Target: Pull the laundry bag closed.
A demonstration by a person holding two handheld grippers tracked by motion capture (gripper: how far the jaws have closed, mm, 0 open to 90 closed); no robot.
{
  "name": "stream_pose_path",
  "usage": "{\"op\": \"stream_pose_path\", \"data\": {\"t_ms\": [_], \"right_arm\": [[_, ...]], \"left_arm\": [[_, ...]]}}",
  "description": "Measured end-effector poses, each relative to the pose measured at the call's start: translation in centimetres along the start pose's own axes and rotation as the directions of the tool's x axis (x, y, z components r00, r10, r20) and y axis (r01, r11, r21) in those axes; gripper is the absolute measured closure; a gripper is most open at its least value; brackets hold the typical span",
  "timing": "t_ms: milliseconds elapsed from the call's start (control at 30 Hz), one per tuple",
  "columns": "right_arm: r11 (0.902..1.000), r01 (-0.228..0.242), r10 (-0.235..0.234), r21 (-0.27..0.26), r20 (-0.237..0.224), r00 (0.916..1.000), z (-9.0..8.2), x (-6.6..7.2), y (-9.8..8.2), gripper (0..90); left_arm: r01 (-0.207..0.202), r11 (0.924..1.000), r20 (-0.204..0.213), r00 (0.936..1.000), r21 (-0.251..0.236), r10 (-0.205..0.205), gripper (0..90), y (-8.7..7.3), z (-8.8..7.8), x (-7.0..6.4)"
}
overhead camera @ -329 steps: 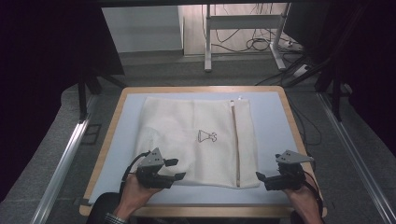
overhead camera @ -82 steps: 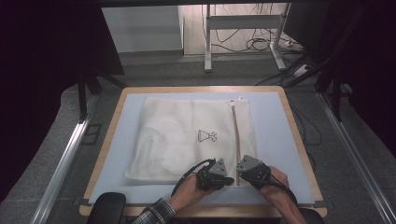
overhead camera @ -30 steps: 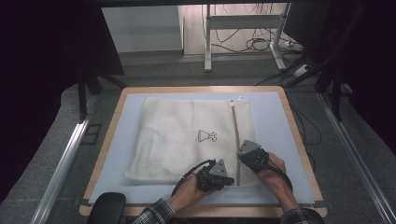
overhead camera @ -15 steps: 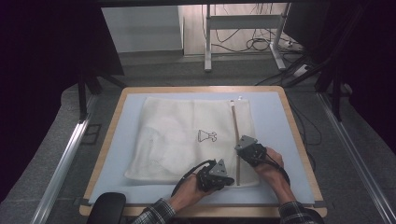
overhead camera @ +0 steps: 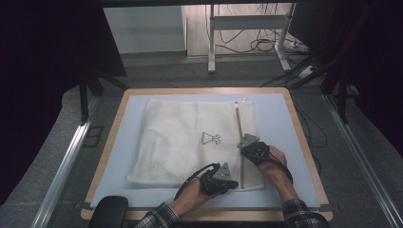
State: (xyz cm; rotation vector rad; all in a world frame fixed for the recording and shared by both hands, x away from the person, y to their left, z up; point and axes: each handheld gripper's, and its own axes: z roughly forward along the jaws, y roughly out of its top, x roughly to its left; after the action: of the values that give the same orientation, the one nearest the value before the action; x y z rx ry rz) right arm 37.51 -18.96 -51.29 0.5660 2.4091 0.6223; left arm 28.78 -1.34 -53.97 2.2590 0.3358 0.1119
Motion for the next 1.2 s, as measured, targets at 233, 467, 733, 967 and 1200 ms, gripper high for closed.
{"op": "stream_pose_path", "data": {"t_ms": [233,467,733,967,1200], "right_arm": [[1.0000,0.000,0.000,0.001,0.008,1.0000,0.5,-0.4,0.2,86.2],[1.0000,-0.007,0.007,0.002,0.016,0.9999,1.1,-1.0,0.5,86.2],[0.9999,-0.012,0.011,0.001,0.007,0.9999,1.5,-1.6,0.8,86.1],[0.9999,-0.017,0.017,0.003,0.024,0.9996,1.8,-2.1,1.1,86.1],[0.9997,-0.022,0.022,0.008,0.035,0.9992,2.4,-2.7,1.3,86.0]], "left_arm": [[-0.005,1.0000,-0.001,1.0000,0.000,0.005,90.0,0.0,0.0,0.0],[-0.007,1.0000,-0.003,1.0000,0.001,0.007,90.0,0.0,0.0,-0.1],[-0.004,1.0000,-0.002,1.0000,0.000,0.004,90.0,0.0,0.0,0.0],[-0.006,1.0000,-0.004,1.0000,0.001,0.006,90.0,0.0,0.0,-0.1],[-0.006,1.0000,-0.003,1.0000,0.001,0.006,90.0,0.0,0.0,-0.1]]}}
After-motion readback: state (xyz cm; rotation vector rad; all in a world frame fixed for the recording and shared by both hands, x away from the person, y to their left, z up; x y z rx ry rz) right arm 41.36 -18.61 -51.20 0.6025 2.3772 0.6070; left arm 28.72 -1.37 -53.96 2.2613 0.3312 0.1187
